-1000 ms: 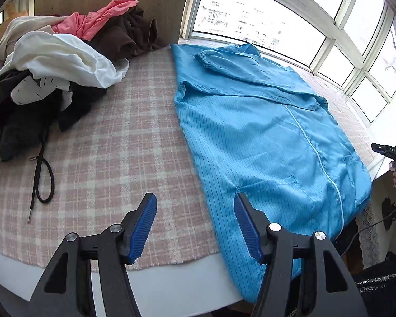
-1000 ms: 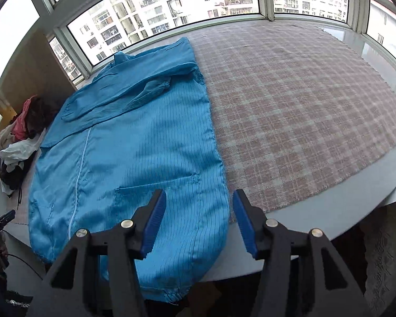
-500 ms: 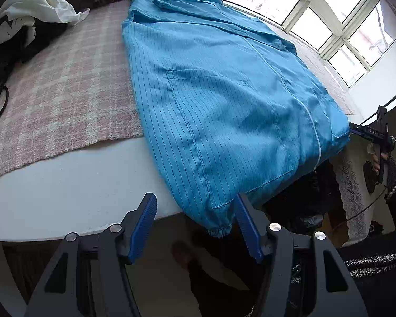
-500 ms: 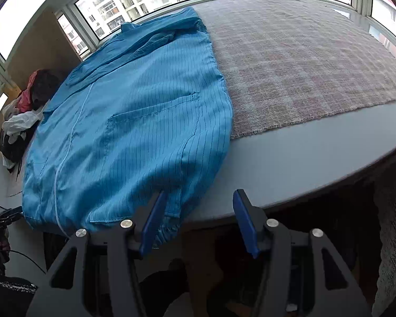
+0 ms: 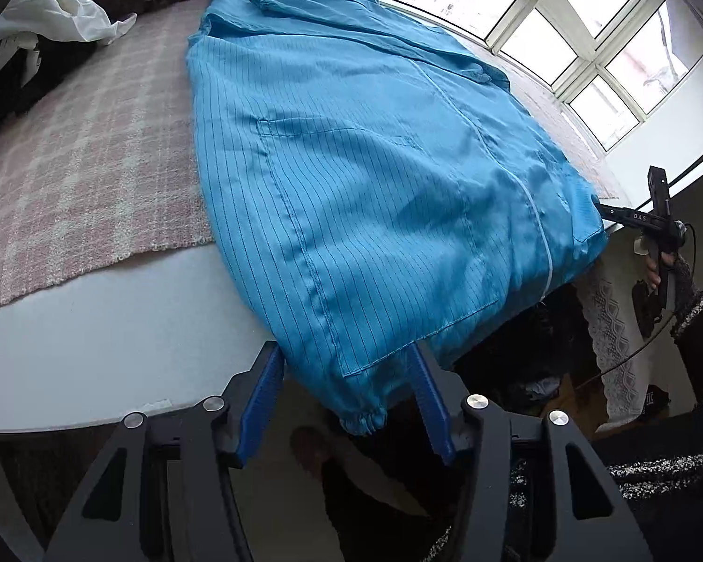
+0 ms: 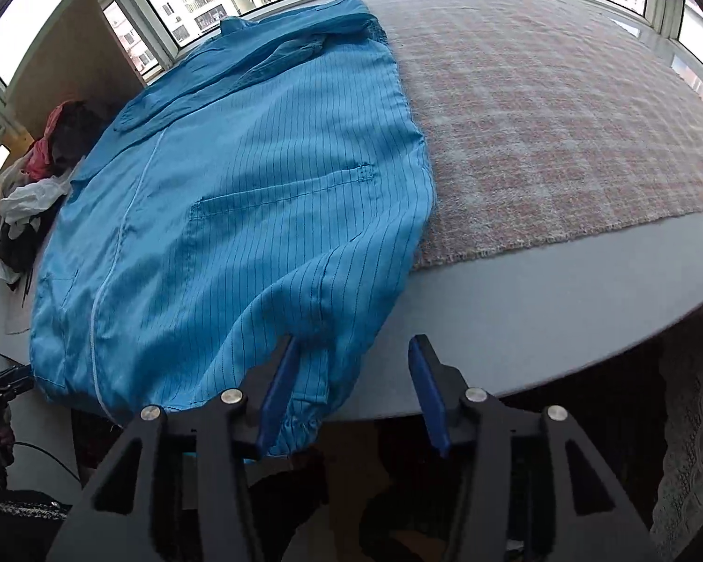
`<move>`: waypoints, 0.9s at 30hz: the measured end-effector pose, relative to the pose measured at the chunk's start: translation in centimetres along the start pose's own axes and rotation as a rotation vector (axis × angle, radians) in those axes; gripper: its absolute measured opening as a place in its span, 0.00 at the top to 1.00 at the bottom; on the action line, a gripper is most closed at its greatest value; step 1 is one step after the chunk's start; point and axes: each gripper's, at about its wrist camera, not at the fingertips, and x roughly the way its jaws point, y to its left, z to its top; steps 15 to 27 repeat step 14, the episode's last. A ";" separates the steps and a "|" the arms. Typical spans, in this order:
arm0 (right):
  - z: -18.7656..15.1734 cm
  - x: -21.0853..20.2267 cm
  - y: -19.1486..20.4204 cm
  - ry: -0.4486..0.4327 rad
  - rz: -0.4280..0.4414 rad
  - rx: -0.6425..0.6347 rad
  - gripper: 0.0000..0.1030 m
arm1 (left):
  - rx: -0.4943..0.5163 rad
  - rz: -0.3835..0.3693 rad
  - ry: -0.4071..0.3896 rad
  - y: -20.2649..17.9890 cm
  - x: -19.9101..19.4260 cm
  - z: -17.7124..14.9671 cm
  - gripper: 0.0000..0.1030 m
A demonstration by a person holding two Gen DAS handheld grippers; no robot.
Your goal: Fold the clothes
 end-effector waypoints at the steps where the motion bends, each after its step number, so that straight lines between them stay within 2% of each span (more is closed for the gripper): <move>1: -0.2 0.0 0.0 -0.002 0.017 0.002 0.53 | -0.007 -0.007 0.001 -0.1 0.0 -0.2 0.48; 3: -0.5 -0.1 0.5 -0.021 0.049 -0.012 0.54 | -0.020 -0.020 0.005 -0.4 0.1 -0.4 0.48; 5: -0.6 -0.3 1.2 -0.017 0.060 -0.043 0.70 | -0.014 -0.022 0.006 -1.1 0.4 -0.3 0.48; 6: -0.6 -0.4 1.5 -0.011 0.063 -0.060 0.87 | 0.002 -0.017 0.009 -1.5 0.6 -0.3 0.49; 8: -0.4 -1.1 1.8 -0.010 0.045 -0.075 0.89 | 0.034 0.003 0.016 -2.2 1.0 -0.4 0.54; 9: -0.1 -1.8 1.7 -0.018 0.042 -0.072 0.92 | 0.045 0.009 0.013 -2.3 1.0 -0.3 0.65; 10: 0.2 -2.8 1.5 -0.035 0.050 -0.063 0.94 | 0.044 0.007 0.014 -2.2 0.9 -0.1 0.93; 11: 0.7 -4.0 1.2 -0.063 0.064 -0.046 0.94 | 0.033 -0.004 0.011 -1.9 0.6 0.2 0.98; 12: 1.2 -5.4 0.9 -0.096 0.078 -0.023 0.94 | 0.001 -0.030 -0.001 -1.3 0.0 0.6 0.95; 14: 2.0 -7.6 0.0 -0.156 0.042 0.029 0.94 | -0.049 -0.063 -0.057 -0.2 -1.9 1.4 0.95; 27: 2.0 -7.6 0.0 -0.156 0.042 0.029 0.94 | -0.049 -0.063 -0.057 -0.2 -1.9 1.4 0.95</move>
